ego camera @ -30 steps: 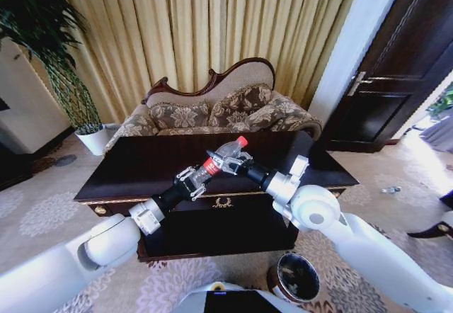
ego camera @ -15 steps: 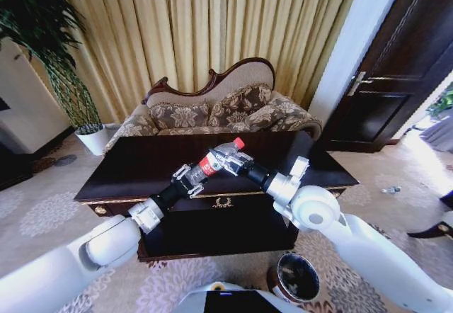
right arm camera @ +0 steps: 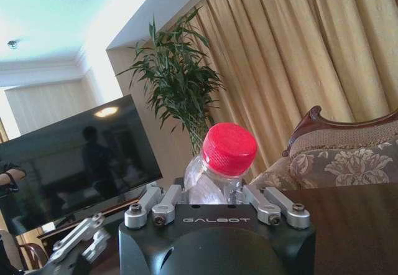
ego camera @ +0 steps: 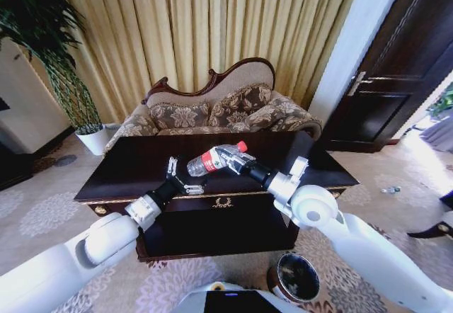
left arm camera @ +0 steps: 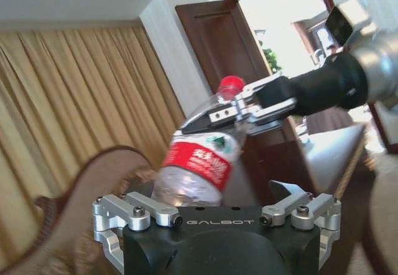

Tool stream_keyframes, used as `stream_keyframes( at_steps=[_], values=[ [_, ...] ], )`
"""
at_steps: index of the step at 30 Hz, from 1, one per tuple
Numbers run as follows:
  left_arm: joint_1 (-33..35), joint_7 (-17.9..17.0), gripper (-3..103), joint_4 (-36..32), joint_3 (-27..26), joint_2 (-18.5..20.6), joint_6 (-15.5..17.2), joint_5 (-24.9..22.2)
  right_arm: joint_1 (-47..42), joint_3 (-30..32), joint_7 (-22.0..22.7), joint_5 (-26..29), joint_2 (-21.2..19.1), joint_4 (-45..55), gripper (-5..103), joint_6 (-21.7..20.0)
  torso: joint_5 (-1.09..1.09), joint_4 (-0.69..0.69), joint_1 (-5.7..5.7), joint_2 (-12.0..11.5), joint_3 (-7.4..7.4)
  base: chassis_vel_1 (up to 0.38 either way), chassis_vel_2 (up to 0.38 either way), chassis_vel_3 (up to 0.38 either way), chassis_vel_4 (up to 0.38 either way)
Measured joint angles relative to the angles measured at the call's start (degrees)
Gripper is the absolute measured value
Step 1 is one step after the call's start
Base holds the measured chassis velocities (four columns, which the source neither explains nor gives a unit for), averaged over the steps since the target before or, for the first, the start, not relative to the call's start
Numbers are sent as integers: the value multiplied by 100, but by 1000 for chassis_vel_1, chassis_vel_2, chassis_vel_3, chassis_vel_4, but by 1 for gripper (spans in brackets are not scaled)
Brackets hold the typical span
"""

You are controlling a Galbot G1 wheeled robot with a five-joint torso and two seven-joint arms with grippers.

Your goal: Move to the front of the table and place the trash on the table into the trash bin.

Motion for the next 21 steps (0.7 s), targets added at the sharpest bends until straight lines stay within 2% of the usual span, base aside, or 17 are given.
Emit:
stream_keyframes(
  at_steps=[2, 5, 10, 16, 17, 21],
  values=[
    [179, 25, 100, -181, -108, 23, 157, -352, 2, 24, -4, -8, 0, -46, 30, 28, 0, 1, 0, 0, 0, 0, 0, 0, 0],
    [292, 9, 100, -346, -145, 113, 257, -610, 3, 76, -25, -8, -17, -98, 29, 44, 0, 1, 0, 0, 0, 0, 0, 0, 0],
    [417, -105, 100, -476, -466, 201, 412, -734, 4, 155, -54, -23, -29, -216, 29, 73, 0, 0, 0, 0, 0, 0, 0, 0, 0],
    [496, -643, 100, -488, -1226, 286, 566, -1066, 41, 310, 12, -125, 57, -522, 29, 214, 0, 0, 0, 0, 0, 0, 0, 0, 0],
    [496, -643, 100, -488, -1226, 286, 566, -1066, 41, 310, 12, -125, 57, -522, 29, 214, 0, 0, 0, 0, 0, 0, 0, 0, 0],
    [460, -968, 100, -487, -1675, 82, 801, -1321, 161, 517, 231, -118, 158, -840, 29, 273, 0, 1, 0, 0, 0, 0, 0, 0, 0]
  ],
)
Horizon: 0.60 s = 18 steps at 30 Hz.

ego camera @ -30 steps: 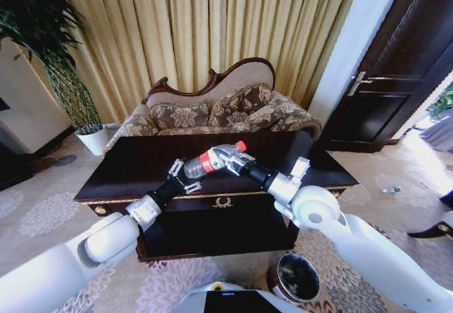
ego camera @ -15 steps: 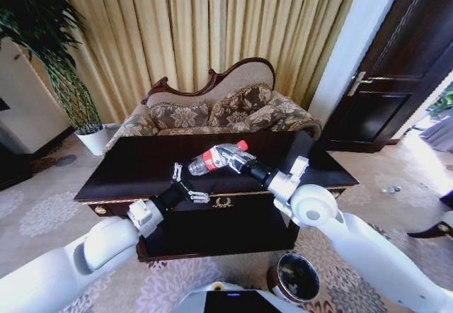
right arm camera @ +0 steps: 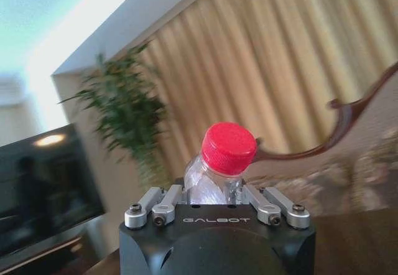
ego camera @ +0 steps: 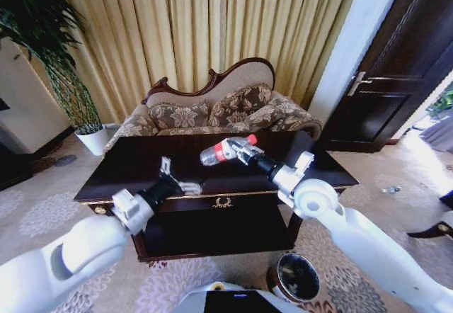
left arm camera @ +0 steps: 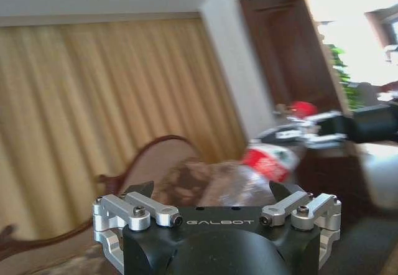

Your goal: Move to the front of the table and place the trash on the table into the trash bin.

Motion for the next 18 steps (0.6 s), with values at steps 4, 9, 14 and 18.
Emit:
stream_keyframes(
  at_steps=[4, 9, 14, 18],
  values=[
    [3, -222, 100, 138, -434, -209, 113, -270, -27, 314, 150, -119, -22, -276, 29, 26, -1, -1, 0, 0, 0, 0, 0, 0, 0],
    [4, -279, 100, 584, -971, -441, 178, -466, -164, 676, 391, -455, -78, -593, 29, 34, 0, -2, 0, 0, 0, 0, 0, 0, 0],
    [-53, -306, 100, 1597, -1322, -810, 183, -461, -289, 955, 628, -1100, -76, -958, 29, 2, -1, -1, 0, 0, 0, 0, 0, 0, 0],
    [-52, -155, 100, 2335, -1669, -935, 137, -453, -344, 1183, 633, -1644, -48, -1207, 29, -33, -2, -1, 0, 0, 0, 0, 0, 0, 0]
  ],
)
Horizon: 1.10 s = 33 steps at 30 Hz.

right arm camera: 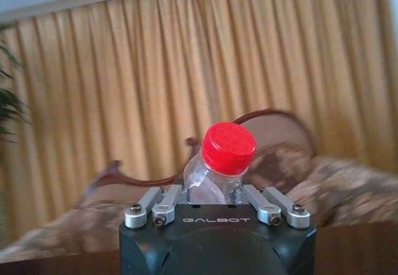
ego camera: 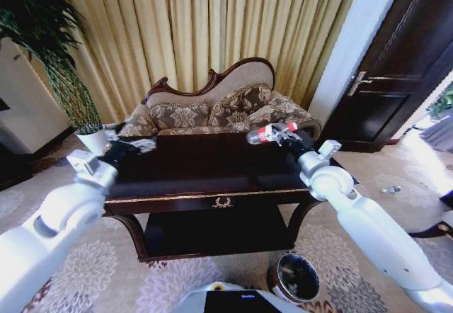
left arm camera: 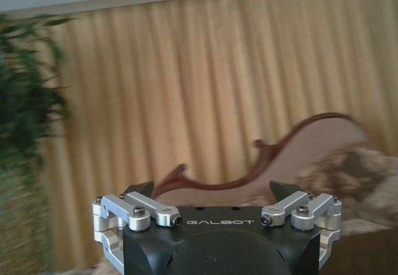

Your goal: Move to the front of the table and place the trash on the table into the trash bin.

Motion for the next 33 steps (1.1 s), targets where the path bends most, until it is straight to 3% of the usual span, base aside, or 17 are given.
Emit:
stream_keyframes(
  at_steps=[1, 5, 8, 11, 23, 33],
  values=[
    [0, 0, 100, 0, 0, 0, 0, 0, 0, 0, 0, 0, 0, 0, 29, 0, 0, 0, 0, 0, 0, 0, 0, 0, 0],
    [9, 298, 100, 689, -339, -70, -52, -183, 36, 146, -25, -894, 25, -421, 29, 102, 2, 0, 0, 0, 0, 0, 0, 0, 0],
    [9, 434, 100, 850, -426, -72, -52, -267, 49, 184, 18, -1151, 26, -562, 29, 139, 2, 0, 0, 0, 0, 0, 0, 0, 0],
    [53, 786, 100, 1136, -583, -28, -59, -315, 6, 293, 26, -1523, 20, -824, 29, 255, 1, 1, 0, 0, 0, 0, 0, 0, 0],
    [144, 1464, 100, 1452, -735, 374, -168, -504, -72, 415, -30, -1533, -46, -958, 29, 556, 2, 0, 0, 0, 0, 0, 0, 0, 0],
    [145, 1642, 100, 1636, -579, 489, -241, -440, -129, 364, -18, -1546, -94, -883, 29, 555, 1, 0, 0, 0, 0, 0, 0, 0, 0]
  ],
)
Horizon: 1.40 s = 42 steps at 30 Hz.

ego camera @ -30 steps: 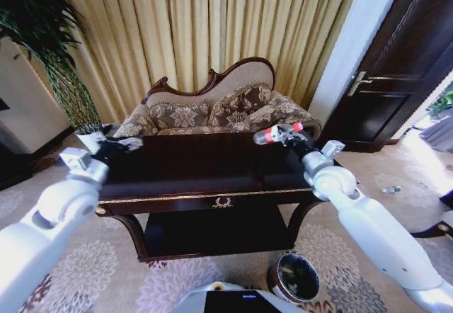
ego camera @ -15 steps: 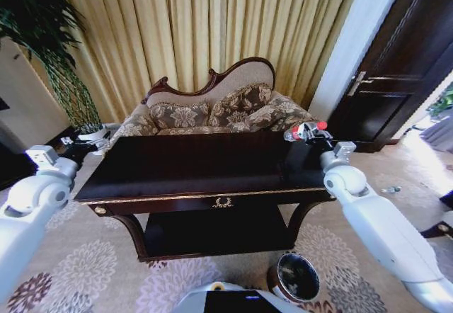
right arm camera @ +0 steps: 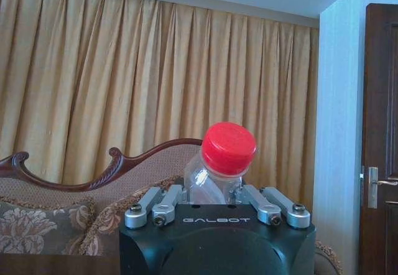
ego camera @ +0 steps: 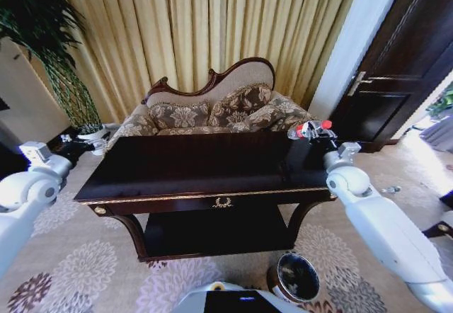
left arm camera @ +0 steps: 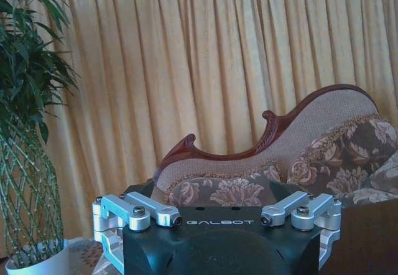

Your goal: Move to the front of the table and place the trash on the table into the trash bin.

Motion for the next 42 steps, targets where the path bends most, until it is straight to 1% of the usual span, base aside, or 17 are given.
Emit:
stream_keyframes(
  at_steps=[10, 11, 17, 30, 42],
  values=[
    [-4, 38, 100, 137, 35, -10, -86, 28, -110, -28, 14, -25, 2, 109, 29, -21, 1, 0, 0, 0, 0, 0, 0, 0, 0],
    [-12, 58, 100, 195, 54, -43, -141, 33, -164, -29, 9, -81, 11, 133, 29, -20, 0, 0, 0, 0, 0, 0, 0, 0, 0],
    [-6, 152, 100, 252, 58, -37, -241, 45, -232, 50, -25, -142, -7, 135, 29, 5, 1, 0, 1, 0, 0, 92, -80, -83, 86],
    [-14, 246, 100, 167, 75, -52, -244, 81, -366, 210, -68, -130, -37, 154, 29, 83, 1, 0, -3, 2, -1, 150, -145, -136, 146],
    [-14, 279, 100, 151, 122, -50, -243, 148, -378, 194, -96, -127, -29, 190, 29, 67, 0, 0, 1, 0, 1, 122, -123, -132, 115]
  ],
)
